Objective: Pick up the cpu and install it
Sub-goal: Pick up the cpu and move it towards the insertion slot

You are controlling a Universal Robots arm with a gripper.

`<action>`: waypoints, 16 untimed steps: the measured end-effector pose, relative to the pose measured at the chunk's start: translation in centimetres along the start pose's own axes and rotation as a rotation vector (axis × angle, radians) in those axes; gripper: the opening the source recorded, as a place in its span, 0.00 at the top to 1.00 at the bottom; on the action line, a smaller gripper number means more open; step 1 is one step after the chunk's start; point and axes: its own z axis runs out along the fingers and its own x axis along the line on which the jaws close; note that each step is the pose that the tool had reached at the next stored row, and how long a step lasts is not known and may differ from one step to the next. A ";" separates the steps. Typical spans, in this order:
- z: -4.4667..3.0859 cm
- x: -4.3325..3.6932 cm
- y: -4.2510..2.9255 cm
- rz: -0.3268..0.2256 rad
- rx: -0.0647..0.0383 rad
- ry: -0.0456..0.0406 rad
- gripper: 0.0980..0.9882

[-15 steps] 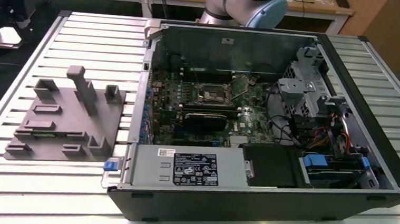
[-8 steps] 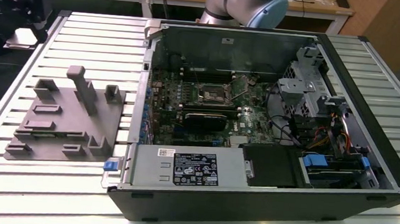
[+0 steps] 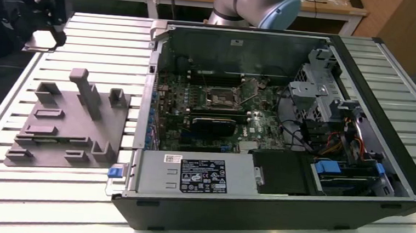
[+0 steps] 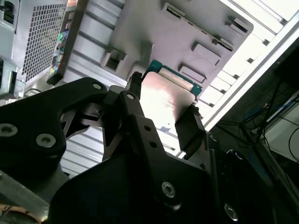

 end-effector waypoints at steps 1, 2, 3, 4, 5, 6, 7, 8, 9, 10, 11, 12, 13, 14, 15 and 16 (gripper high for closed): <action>0.01 -0.33 0.01 0.000 0.000 -0.0001 0.50; 0.02 -0.67 0.02 0.000 0.000 -0.0001 0.50; 0.02 -1.02 0.03 0.000 0.000 0.0000 0.50; 0.03 -1.38 0.04 0.000 0.000 0.0001 0.50; 0.04 -1.73 0.05 0.000 0.000 0.0000 0.50; 0.06 -2.09 0.05 0.000 0.000 -0.0001 0.50; 0.07 -2.45 0.06 0.000 0.000 -0.0001 0.50; 0.07 -2.81 0.07 0.000 0.000 0.0000 0.50; 0.08 -3.19 0.08 0.000 0.000 0.0001 0.50; 0.09 -3.59 0.09 0.000 0.000 0.0000 0.50; 0.10 -3.97 0.10 0.000 0.000 0.0000 0.50; 0.11 -4.35 0.11 0.000 0.000 0.0000 0.50; 0.12 -4.72 0.12 0.000 0.000 -0.0001 0.50; 0.13 -5.10 0.13 0.000 0.000 0.0000 0.50; 0.14 -5.48 0.14 0.000 0.000 0.0001 0.50; 0.15 -5.90 0.15 0.000 0.000 0.0000 0.50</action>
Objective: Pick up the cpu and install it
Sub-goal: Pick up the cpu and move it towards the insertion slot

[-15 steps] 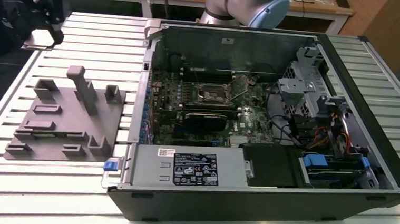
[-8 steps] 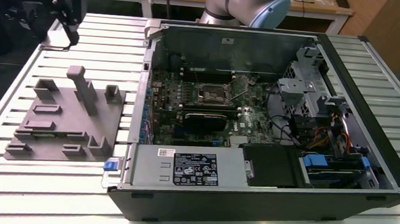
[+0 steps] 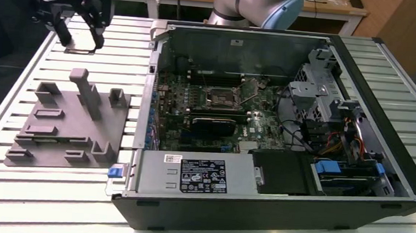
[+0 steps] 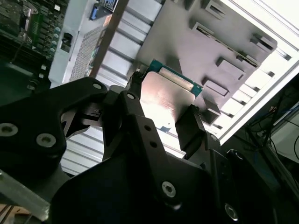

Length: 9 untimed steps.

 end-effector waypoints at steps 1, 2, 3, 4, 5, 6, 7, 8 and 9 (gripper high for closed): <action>0.01 -0.37 0.01 0.000 0.000 -0.0001 0.50; 0.02 -0.73 0.02 0.000 0.000 0.0000 0.50; 0.03 -1.10 0.03 0.000 0.000 0.0000 0.50; 0.04 -1.48 0.03 0.000 0.000 0.0000 0.50; 0.04 -1.85 0.04 0.000 0.000 0.0000 0.50; 0.06 -2.27 0.06 0.000 0.000 0.0000 0.50; 0.08 -2.65 0.07 0.000 0.000 -0.0001 0.50; 0.08 -3.04 0.08 0.000 0.000 -0.0001 0.50; 0.09 -3.44 0.08 0.000 0.000 -0.0001 0.50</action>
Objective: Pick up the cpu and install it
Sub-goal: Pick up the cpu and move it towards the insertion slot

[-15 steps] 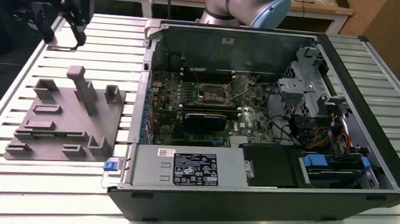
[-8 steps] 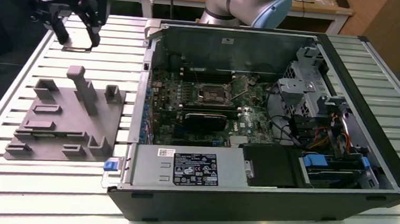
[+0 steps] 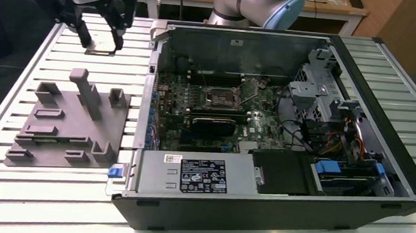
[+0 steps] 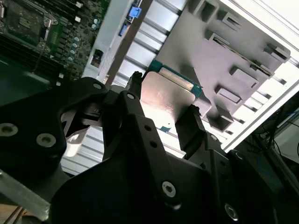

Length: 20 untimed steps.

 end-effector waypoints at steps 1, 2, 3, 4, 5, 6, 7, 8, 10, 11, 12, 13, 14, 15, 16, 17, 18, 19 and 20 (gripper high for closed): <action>0.01 -0.39 0.01 0.000 0.000 0.0001 0.50; 0.01 -0.80 0.02 0.000 0.000 0.0002 0.50; 0.03 -1.20 0.03 0.000 0.000 0.0001 0.50; 0.04 -1.59 0.04 0.000 0.000 0.0000 0.50; 0.05 -2.01 0.05 0.000 0.000 0.0001 0.50; 0.06 -2.40 0.06 0.000 0.000 0.0000 0.50; 0.07 -2.80 0.07 0.000 0.000 0.0001 0.50; 0.07 -3.20 0.08 0.000 0.000 0.0002 0.50; 0.10 -4.00 0.10 0.000 0.000 0.0000 0.50; 0.11 -4.40 0.11 0.000 0.000 0.0000 0.50; 0.12 -4.80 0.12 0.000 0.000 0.0001 0.50; 0.13 -5.24 0.13 0.000 0.000 0.0001 0.50; 0.14 -5.65 0.14 0.000 0.000 0.0000 0.50; 0.15 -6.05 0.15 0.000 0.000 0.0002 0.50; 0.16 -6.46 0.16 0.000 0.000 0.0001 0.50; 0.17 -6.88 0.17 0.000 0.000 0.0001 0.50; 0.19 -7.30 0.18 0.000 0.000 0.0001 0.50; 0.20 -7.74 0.19 0.000 0.000 0.0000 0.50; 0.21 -8.17 0.20 0.000 0.000 0.0000 0.50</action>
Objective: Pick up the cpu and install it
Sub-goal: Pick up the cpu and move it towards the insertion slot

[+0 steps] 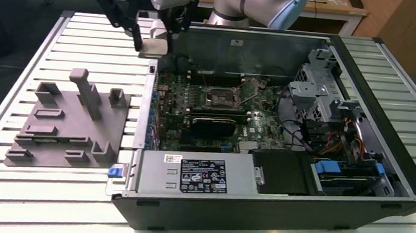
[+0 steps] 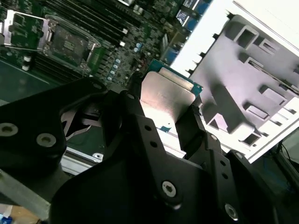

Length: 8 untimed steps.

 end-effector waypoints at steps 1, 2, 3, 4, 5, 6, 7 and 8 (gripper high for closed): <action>0.01 -0.43 0.01 0.000 0.000 0.0001 0.50; 0.01 -0.83 0.02 0.000 0.000 0.0002 0.50; 0.03 -1.26 0.03 0.000 0.000 0.0001 0.50; 0.04 -1.69 0.04 0.000 0.000 0.0001 0.50; 0.05 -2.10 0.05 0.000 0.000 0.0001 0.50; 0.06 -2.53 0.06 0.000 0.000 0.0000 0.50; 0.08 -2.93 0.07 0.000 0.000 0.0000 0.50; 0.08 -3.33 0.08 0.000 0.000 0.0001 0.50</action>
